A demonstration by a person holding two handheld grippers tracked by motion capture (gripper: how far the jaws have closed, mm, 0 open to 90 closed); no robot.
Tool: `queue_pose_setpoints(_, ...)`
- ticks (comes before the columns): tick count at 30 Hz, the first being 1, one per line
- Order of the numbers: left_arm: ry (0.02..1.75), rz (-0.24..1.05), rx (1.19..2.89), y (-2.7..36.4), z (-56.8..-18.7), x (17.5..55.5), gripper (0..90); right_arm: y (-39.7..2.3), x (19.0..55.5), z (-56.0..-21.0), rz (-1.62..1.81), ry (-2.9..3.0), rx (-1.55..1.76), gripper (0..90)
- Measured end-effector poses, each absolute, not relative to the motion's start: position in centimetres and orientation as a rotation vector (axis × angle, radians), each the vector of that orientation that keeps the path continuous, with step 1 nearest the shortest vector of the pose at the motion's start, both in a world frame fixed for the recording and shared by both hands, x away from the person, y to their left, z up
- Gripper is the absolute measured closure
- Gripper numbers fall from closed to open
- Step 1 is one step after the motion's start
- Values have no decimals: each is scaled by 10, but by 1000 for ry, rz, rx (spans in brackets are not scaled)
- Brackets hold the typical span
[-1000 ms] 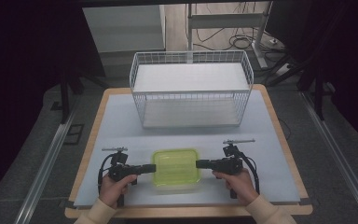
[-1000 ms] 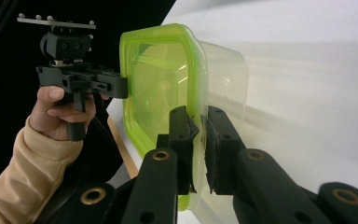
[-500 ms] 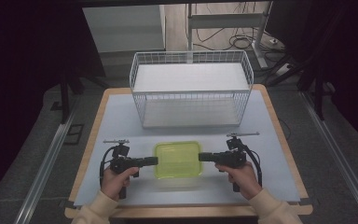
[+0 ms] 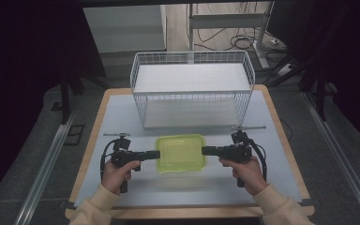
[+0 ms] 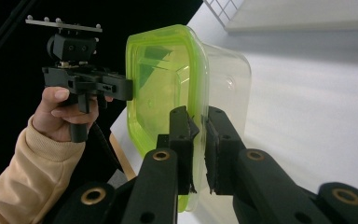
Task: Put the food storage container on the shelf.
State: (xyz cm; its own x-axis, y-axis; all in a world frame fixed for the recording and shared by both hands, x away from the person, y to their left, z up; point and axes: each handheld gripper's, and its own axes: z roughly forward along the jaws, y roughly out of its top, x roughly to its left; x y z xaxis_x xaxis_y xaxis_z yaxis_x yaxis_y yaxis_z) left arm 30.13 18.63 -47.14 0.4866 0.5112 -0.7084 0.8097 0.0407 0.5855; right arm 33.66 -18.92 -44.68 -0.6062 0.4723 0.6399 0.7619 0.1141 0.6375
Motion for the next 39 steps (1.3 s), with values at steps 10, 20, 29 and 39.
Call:
queue_pose_setpoints(10,1141,-311,1622,184,-453,310,813,-191,342,-429,-1519,-2134,-1208,822)
queue_pose_setpoints(20,1124,-309,1624,181,-437,316,813,-195,344,-413,-1551,-2124,-1209,821)
queue_pose_setpoints(29,1102,-303,1625,178,-422,324,813,-199,348,-397,-1573,-2134,-1209,821)
queue_pose_setpoints(39,1095,-277,1632,174,-402,332,812,-200,354,-379,-1593,-2149,-1210,822)
